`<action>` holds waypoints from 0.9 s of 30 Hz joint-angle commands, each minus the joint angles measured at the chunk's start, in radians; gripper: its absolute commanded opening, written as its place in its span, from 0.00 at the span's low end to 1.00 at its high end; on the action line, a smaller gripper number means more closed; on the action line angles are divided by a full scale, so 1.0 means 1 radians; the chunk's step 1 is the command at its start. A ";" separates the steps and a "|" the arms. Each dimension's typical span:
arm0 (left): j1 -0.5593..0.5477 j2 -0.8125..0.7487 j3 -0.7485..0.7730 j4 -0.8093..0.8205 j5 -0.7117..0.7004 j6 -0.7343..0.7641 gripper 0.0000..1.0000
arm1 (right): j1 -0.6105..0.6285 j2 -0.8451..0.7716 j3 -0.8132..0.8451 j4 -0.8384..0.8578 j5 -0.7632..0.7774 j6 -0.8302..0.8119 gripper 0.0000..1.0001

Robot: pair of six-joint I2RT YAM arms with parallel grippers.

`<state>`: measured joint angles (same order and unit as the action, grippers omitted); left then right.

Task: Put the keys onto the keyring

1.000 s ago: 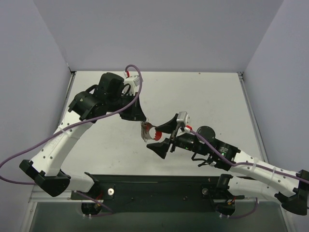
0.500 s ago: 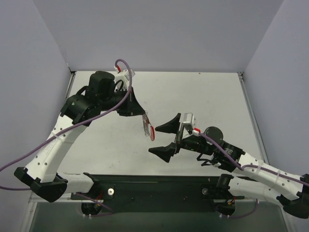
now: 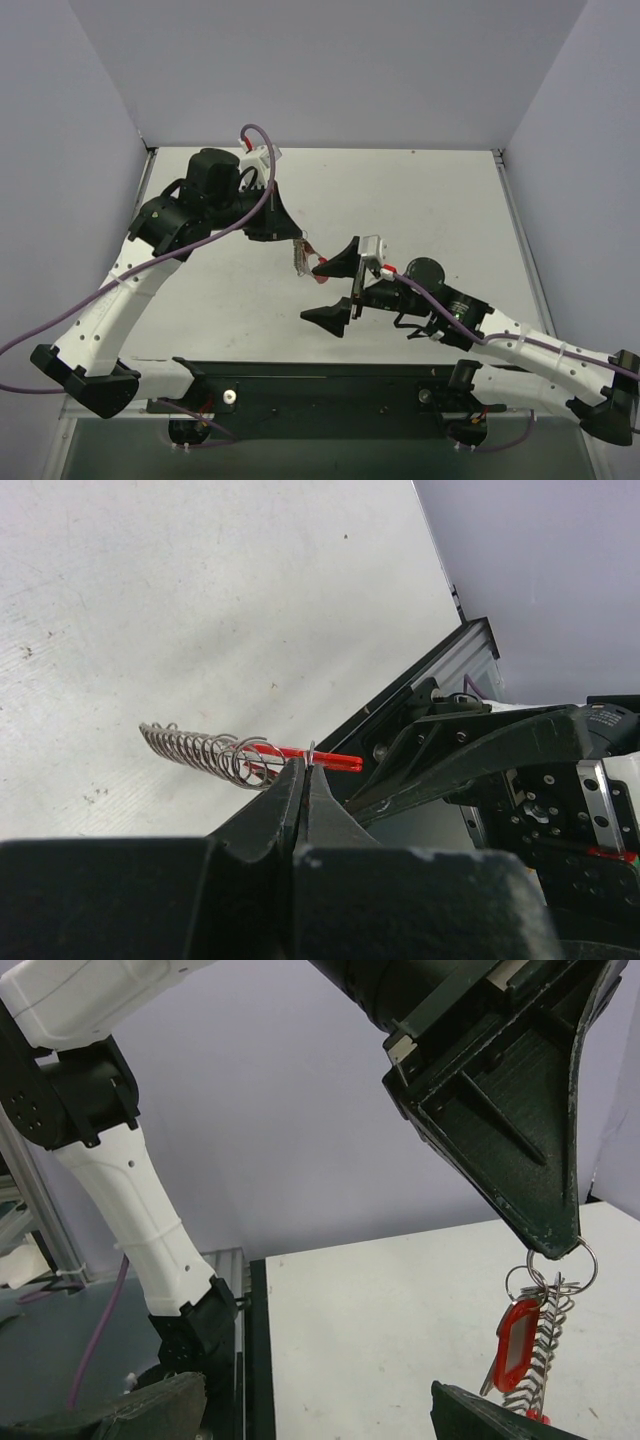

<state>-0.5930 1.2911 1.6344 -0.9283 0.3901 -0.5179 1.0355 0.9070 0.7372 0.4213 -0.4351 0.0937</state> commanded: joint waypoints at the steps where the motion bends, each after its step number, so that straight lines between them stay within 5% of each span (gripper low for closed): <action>1: 0.007 -0.019 0.016 0.066 0.012 -0.011 0.00 | 0.015 0.027 0.044 0.082 -0.001 -0.034 0.97; 27: 0.007 -0.044 -0.016 0.109 0.070 -0.014 0.00 | 0.014 0.017 -0.002 0.128 0.271 -0.140 1.00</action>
<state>-0.5919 1.2865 1.6104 -0.8940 0.4286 -0.5205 1.0477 0.9421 0.7399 0.4667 -0.2134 -0.0097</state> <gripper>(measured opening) 0.019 0.999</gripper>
